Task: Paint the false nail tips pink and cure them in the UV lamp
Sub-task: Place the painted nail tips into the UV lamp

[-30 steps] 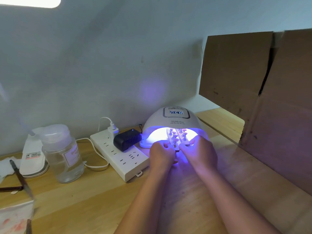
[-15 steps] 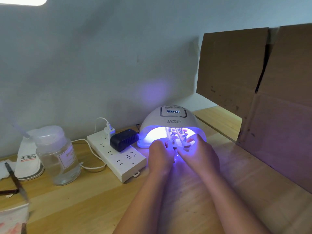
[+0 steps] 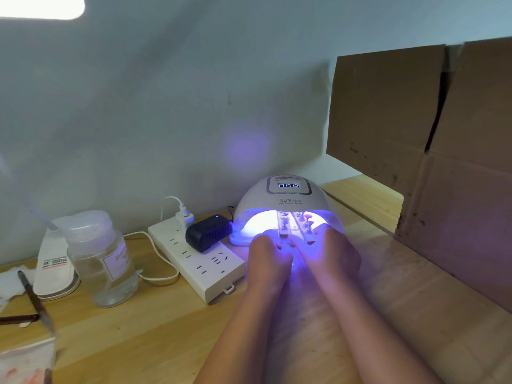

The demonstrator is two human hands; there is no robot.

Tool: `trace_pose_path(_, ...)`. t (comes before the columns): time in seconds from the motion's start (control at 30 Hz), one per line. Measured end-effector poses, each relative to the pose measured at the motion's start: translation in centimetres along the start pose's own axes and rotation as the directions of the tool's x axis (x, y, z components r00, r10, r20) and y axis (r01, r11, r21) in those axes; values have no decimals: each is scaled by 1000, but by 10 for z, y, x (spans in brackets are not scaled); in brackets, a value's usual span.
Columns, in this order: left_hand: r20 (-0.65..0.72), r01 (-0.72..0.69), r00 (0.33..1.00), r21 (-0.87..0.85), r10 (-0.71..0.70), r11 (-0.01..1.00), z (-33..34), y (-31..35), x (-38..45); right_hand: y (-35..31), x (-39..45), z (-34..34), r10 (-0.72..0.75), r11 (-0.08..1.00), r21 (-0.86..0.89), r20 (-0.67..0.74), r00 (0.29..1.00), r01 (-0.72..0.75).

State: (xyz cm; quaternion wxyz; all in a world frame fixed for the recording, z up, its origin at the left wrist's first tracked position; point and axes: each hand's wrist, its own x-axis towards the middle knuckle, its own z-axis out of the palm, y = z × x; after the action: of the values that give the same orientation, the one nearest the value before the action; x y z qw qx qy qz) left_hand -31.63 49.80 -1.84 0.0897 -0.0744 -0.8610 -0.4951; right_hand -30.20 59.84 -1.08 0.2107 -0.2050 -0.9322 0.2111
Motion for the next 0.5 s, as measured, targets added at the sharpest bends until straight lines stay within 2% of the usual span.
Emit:
trace_pose_path(0.17,-43,36,998,29,-35,999,2,1,1,-6,4,4,8,998,-63,2,1000,-8)
trace_pose_path(0.3,-31,57,998,31,-56,998,1,3,2,-3,3,3,-3,999,52,4,1000,3)
trace_pose_path(0.4,-13,64,998,26,-63,998,0,2,3,1,-1,2,-80,986,147,35,996,74)
trace_pose_path(0.5,14,77,997,-3,-77,997,0,1,2,5,-2,3,-126,979,170,42,991,117)
